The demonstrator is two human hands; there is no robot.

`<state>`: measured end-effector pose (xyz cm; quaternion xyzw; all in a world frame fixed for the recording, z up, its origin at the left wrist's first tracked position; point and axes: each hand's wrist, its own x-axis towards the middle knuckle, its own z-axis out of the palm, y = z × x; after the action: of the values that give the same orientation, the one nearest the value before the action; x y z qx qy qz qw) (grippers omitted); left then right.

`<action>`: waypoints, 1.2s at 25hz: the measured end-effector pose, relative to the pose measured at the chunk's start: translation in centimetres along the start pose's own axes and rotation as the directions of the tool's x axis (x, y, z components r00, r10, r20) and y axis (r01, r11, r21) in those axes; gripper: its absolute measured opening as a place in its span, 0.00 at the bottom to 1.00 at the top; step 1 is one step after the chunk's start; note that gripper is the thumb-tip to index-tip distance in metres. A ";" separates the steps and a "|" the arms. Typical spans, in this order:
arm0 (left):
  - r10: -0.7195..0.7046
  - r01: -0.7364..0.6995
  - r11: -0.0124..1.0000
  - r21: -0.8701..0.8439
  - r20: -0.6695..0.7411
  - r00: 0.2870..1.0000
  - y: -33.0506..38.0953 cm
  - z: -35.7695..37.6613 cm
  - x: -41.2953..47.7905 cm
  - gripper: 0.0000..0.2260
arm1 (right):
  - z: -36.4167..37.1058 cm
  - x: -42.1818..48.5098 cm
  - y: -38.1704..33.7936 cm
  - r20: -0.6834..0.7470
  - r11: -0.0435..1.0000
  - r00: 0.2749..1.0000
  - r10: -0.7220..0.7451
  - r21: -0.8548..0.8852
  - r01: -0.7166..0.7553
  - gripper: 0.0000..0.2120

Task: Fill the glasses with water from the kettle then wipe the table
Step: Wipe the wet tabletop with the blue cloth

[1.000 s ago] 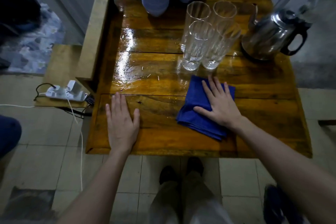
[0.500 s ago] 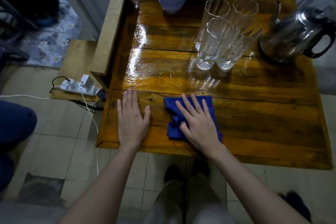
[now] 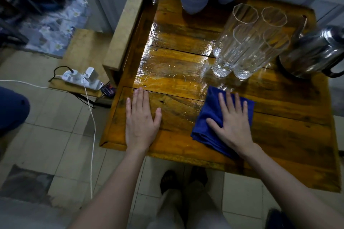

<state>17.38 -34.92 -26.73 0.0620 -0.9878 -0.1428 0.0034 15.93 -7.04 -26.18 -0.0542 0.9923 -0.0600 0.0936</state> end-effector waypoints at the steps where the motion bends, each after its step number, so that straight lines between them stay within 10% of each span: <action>1: -0.003 0.003 1.000 0.003 -0.005 1.000 0.0 0.0 0.0 0.30 | 0.0 0.9 -1.7 0.008 0.999 1.000 -0.027 0.020 0.027 0.45; 7: -0.006 0.006 0.999 0.033 -0.003 1.000 0.1 0.1 0.0 0.30 | 1.4 1.0 -11.7 -0.035 0.980 0.983 -0.179 0.084 0.181 0.36; 12: 0.001 -0.001 0.999 0.034 0.018 1.000 0.2 0.0 0.0 0.31 | 1.6 -2.8 -6.7 -0.026 0.949 0.957 -0.288 0.128 0.289 0.31; 22: 0.001 -0.002 1.000 0.021 0.009 1.000 0.2 -0.2 0.0 0.30 | 0.9 -0.1 -0.8 -0.081 0.995 0.993 0.091 0.049 -0.087 0.31; 30: 0.006 -0.006 0.999 0.050 -0.007 1.000 0.0 0.2 0.1 0.30 | 1.8 3.0 -12.9 -0.047 0.959 0.962 -0.268 0.077 0.271 0.31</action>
<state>17.32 -34.89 -26.98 0.0594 -0.9912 -0.1177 0.0060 14.55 -20.31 -26.86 -0.1840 0.9738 -0.1141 0.0690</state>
